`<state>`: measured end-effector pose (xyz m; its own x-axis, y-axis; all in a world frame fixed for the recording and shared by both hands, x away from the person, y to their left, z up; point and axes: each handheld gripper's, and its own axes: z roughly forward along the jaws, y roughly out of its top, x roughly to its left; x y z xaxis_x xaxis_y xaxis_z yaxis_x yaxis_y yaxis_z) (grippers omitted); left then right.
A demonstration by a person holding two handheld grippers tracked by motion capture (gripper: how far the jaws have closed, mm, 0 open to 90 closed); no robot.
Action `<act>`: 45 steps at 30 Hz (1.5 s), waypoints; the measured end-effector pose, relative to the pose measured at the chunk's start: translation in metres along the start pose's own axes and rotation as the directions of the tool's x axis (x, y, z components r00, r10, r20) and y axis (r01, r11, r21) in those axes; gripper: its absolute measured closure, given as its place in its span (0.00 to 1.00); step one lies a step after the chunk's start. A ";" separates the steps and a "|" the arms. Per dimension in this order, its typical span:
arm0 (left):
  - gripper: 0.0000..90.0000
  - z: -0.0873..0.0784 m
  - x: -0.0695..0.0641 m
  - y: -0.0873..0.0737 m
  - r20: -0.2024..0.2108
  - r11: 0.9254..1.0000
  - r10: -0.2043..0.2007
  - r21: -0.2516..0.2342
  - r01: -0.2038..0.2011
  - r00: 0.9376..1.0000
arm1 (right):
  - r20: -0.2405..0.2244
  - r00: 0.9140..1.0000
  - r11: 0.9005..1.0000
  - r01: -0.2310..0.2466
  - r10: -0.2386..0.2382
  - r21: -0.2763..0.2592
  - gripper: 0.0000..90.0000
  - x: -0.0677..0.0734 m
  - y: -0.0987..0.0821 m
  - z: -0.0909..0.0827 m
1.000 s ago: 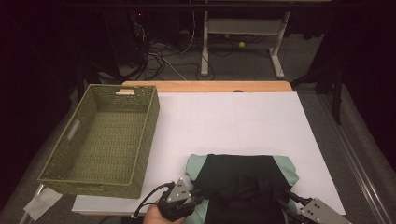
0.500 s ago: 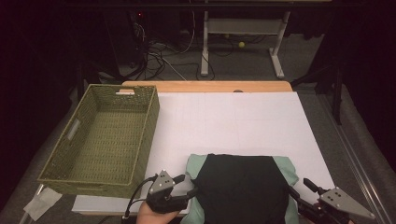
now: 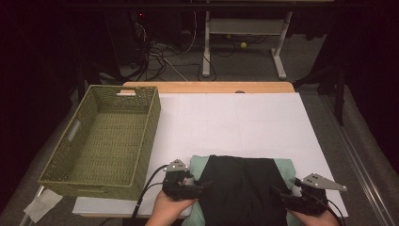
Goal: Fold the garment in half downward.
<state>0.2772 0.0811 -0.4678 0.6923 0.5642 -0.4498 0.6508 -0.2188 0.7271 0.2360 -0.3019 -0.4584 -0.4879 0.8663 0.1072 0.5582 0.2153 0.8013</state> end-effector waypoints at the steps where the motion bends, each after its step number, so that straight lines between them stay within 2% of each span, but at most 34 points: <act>1: 0.21 0.003 -0.003 0.002 0.008 1.000 0.006 0.011 -0.006 1.000 | -0.006 1.000 1.000 0.010 -0.010 -0.001 0.28 0.002 0.002 0.001; 2: 0.24 0.005 -0.004 0.003 0.007 1.000 0.012 0.018 -0.012 1.000 | -0.006 1.000 1.000 0.025 -0.025 0.000 0.28 0.005 0.004 0.004; 4: 0.25 0.011 -0.004 0.004 0.014 0.999 0.010 0.045 -0.011 1.000 | -0.010 1.000 1.000 0.026 -0.025 0.016 0.28 0.004 0.005 0.009; 6: 0.26 0.014 -0.003 0.005 0.036 0.999 -0.003 0.054 0.001 0.999 | -0.020 1.000 0.999 0.005 -0.005 0.039 0.29 0.000 0.002 0.013; 9: 0.31 0.019 -0.002 0.006 0.058 0.997 -0.010 0.075 0.006 0.998 | -0.069 0.997 0.997 -0.017 0.022 0.071 0.35 -0.005 0.000 0.018; 12: 0.40 0.024 -0.002 0.007 0.063 0.995 -0.008 0.103 0.001 0.998 | -0.097 0.995 0.996 -0.016 0.024 0.084 0.40 -0.004 0.002 0.020; 15: 0.52 0.025 0.001 0.009 0.066 0.995 -0.020 0.102 0.013 0.998 | -0.113 0.993 0.996 -0.011 0.021 0.090 0.46 -0.004 0.004 0.024; 18: 0.69 0.025 0.000 0.010 0.051 0.996 0.004 0.089 -0.009 0.999 | -0.124 0.992 0.996 0.000 0.010 0.085 0.61 -0.004 0.008 0.025; 20: 0.75 0.025 0.002 0.010 0.049 0.997 0.007 0.078 -0.011 0.999 | -0.124 0.992 0.998 0.017 -0.008 0.068 0.70 -0.004 0.011 0.024; 23: 0.78 0.022 0.008 0.015 0.041 0.998 0.002 0.056 -0.004 0.999 | -0.106 0.994 0.998 0.042 -0.036 0.051 0.75 -0.002 0.014 0.024; 26: 0.80 0.017 0.014 0.025 0.009 0.999 0.011 0.033 -0.011 1.000 | -0.084 0.995 0.998 0.060 -0.057 0.034 0.76 -0.004 0.020 0.025; 32: 0.80 0.013 0.027 0.044 -0.026 1.000 0.002 -0.020 -0.002 1.000 | -0.032 0.997 0.998 0.065 -0.065 -0.010 0.77 -0.014 0.037 0.034; 35: 0.80 0.013 0.035 0.053 -0.038 0.999 -0.012 -0.049 0.011 0.999 | -0.010 0.998 0.998 0.065 -0.066 -0.023 0.77 -0.022 0.050 0.042; 37: 0.80 0.014 0.043 0.058 -0.036 0.997 -0.039 -0.071 0.036 0.999 | 0.012 0.998 0.997 0.067 -0.067 -0.033 0.77 -0.027 0.059 0.048; 41: 0.80 0.025 0.059 0.062 -0.045 0.995 -0.081 -0.053 0.079 0.996 | 0.046 0.997 0.997 0.067 -0.065 -0.035 0.77 -0.040 0.074 0.061; 45: 0.79 0.038 0.070 0.058 -0.027 0.991 -0.135 -0.011 0.135 0.990 | 0.045 0.997 0.998 0.060 -0.061 0.028 0.74 -0.049 0.076 0.079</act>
<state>0.3755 0.0773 -0.4771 0.5894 0.6098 -0.5299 0.7346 -0.1316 0.6656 0.3556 -0.2927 -0.4489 -0.4903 0.8710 0.0309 0.5464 0.2795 0.7895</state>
